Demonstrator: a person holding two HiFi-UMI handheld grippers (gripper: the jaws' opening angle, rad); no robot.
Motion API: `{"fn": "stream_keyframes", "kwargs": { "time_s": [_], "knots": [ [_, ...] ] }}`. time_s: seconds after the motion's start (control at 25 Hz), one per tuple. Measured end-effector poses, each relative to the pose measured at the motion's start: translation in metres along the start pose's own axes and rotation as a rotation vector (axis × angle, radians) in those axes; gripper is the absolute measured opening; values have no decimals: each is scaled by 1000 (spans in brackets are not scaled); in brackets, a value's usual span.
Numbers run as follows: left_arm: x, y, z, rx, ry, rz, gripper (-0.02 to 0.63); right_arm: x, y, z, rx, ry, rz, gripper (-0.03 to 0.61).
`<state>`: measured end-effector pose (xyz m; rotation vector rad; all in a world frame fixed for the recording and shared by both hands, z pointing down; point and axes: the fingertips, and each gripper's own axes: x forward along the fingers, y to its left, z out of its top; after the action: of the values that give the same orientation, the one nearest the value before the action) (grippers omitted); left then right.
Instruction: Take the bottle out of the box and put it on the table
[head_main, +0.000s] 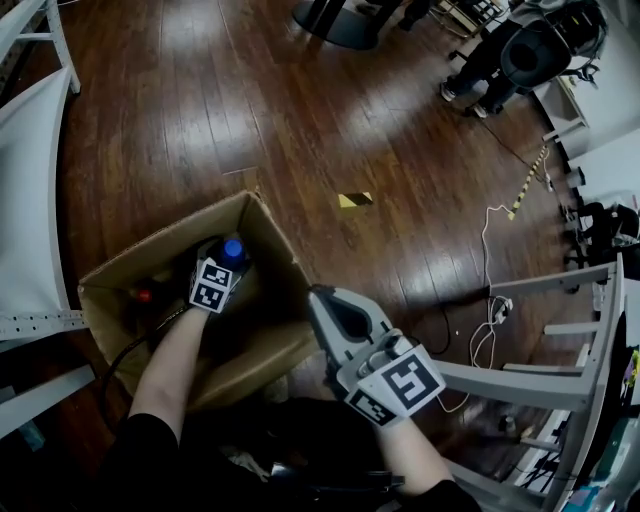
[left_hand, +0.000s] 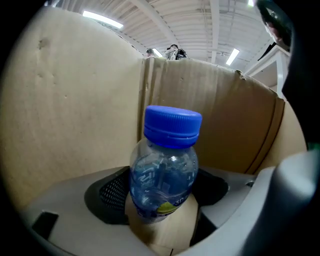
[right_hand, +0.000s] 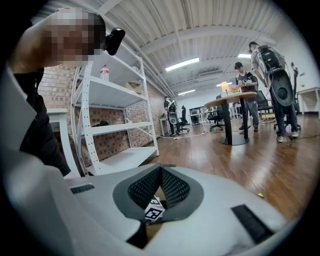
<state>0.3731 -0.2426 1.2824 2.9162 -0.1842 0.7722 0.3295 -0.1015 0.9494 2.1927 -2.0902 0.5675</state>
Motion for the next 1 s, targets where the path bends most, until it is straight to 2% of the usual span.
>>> {"fn": "stream_keyframes", "kwargs": {
  "time_s": [0.12, 0.28, 0.44, 0.52, 0.64, 0.76, 0.84, 1.0],
  "knots": [
    [-13, -7, 5, 4, -17, -38, 364, 5, 0, 1, -12, 2, 6, 5],
    [-33, -20, 30, 15, -73, -71, 362, 11, 3, 0, -53, 15, 10, 5],
    [-64, -39, 73, 76, -154, -97, 362, 20, 0, -1, -98, 18, -9, 5],
    [-90, -31, 98, 93, -179, -79, 362, 42, -5, -2, -131, 7, -8, 5],
    [-136, -18, 138, 85, -197, -49, 360, 69, -26, -9, -134, -4, -75, 5],
    [-185, -11, 185, 55, -208, -28, 360, 79, -45, -21, -69, 53, -170, 5],
    [-221, -9, 218, 15, -227, -13, 360, 71, -41, -6, -12, 90, -177, 3],
    [-292, -5, 289, -28, -258, 36, 357, 45, -16, 73, 71, 77, -102, 3]
  ]
}}
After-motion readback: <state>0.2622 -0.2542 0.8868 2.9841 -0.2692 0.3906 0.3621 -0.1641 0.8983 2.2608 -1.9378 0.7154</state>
